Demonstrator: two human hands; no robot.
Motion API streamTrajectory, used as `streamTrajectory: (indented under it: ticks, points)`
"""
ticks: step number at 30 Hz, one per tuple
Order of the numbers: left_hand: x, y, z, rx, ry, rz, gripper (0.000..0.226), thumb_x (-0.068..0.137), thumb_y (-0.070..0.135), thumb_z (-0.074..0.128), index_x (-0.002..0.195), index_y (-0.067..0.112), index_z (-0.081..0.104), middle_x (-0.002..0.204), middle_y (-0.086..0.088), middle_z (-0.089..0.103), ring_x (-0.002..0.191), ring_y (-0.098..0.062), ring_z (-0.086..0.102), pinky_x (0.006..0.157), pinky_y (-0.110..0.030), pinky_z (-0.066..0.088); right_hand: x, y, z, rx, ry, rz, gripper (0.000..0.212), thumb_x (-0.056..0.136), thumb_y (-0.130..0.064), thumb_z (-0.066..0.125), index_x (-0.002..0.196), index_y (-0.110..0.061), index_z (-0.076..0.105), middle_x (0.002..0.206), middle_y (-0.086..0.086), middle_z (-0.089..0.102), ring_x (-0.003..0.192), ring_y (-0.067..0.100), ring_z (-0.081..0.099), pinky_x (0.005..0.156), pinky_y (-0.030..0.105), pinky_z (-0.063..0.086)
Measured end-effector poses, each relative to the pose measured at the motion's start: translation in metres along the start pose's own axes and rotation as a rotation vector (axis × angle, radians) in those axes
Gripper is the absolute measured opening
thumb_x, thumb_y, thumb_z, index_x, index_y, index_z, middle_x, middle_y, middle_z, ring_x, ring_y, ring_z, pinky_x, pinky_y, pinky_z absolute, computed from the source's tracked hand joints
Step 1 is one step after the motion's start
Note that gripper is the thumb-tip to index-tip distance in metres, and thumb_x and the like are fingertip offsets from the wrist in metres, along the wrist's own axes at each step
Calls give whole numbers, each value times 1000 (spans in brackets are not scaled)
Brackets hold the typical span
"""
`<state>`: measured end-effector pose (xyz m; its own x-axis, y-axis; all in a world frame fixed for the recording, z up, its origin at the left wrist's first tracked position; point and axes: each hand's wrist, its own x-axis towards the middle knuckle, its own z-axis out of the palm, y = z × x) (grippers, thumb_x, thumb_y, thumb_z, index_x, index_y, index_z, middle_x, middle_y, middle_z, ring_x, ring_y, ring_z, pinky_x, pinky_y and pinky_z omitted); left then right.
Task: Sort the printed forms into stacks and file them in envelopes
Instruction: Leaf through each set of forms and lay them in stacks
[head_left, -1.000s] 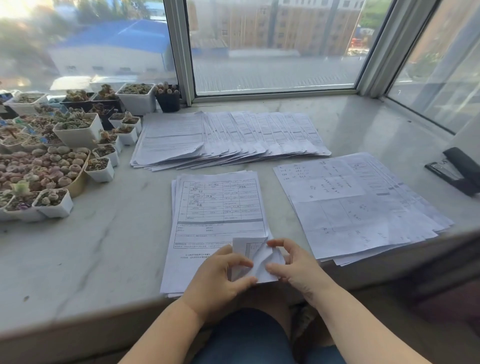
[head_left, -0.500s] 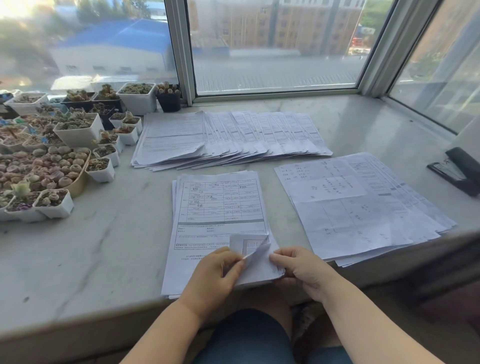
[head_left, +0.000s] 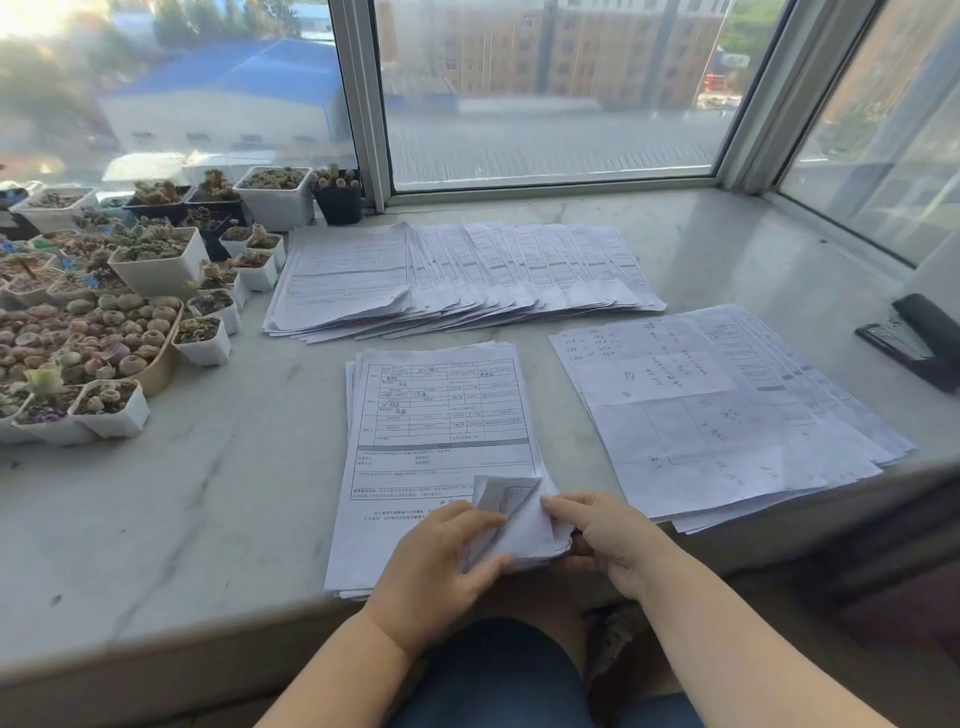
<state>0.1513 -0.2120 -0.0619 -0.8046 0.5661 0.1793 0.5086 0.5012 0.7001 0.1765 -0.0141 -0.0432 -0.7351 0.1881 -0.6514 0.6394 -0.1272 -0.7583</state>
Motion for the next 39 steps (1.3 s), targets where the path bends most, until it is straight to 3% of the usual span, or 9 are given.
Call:
streamTrajectory:
  ticks: [4,10,14,17,21,25,30,35,39]
  points:
    - [0,1,0,-25,33,-5,27,90,23,62,116,27,67,100,12,65,95,-5,59,86,-21,45,-4,-1,-5,-20,-41,14,21,93,-30,62,90,-15,76,91,8,74,81,23,69,64,33,57]
    - [-6,2,5,-102,38,-78,77,87,5,57,146,38,19,95,17,60,84,-2,57,79,-6,38,-6,-11,-17,-386,147,-222,16,94,-22,58,90,-23,73,76,0,64,58,12,57,53,20,47]
    - [-1,6,-1,-69,76,-28,40,85,5,55,109,36,61,93,22,60,91,1,56,79,-15,43,-6,-36,-14,-185,29,-77,37,98,-35,48,97,-4,68,65,7,68,49,14,58,45,21,47]
    - [-5,8,0,-51,-10,-11,47,76,-2,53,105,31,69,100,17,58,99,-2,54,89,-15,41,-3,-40,5,-348,-19,80,50,93,-51,52,104,-3,64,79,14,71,57,19,64,52,25,55]
    - [-13,1,2,108,-69,20,53,73,1,61,122,21,64,125,17,49,119,-4,47,104,-11,32,-3,-34,21,-494,-2,16,26,87,-2,53,110,-5,65,109,16,68,96,31,66,86,46,57]
    - [-8,-8,-16,420,-14,37,82,21,-4,84,101,9,75,109,-9,71,92,-26,71,68,-33,58,-12,-33,15,-346,-31,-183,36,84,8,47,102,-15,68,107,6,71,91,19,68,78,33,58]
    - [23,6,-37,545,173,31,63,64,2,31,113,5,69,121,-13,64,118,-27,51,105,-22,22,-12,-46,-8,77,-86,-315,26,86,-3,53,98,-16,72,95,2,76,80,14,72,62,23,54]
    - [90,29,-40,529,145,125,64,64,3,80,125,8,62,136,-10,53,125,-33,51,110,-30,16,23,-89,-35,161,19,-293,16,95,-1,51,98,-6,66,84,6,74,71,20,68,56,28,55]
    - [151,32,-39,344,123,209,58,88,47,54,139,20,47,152,1,34,144,-15,23,116,-36,14,65,-151,-86,355,139,-348,12,98,-4,49,101,-4,61,90,11,68,77,25,65,58,32,59]
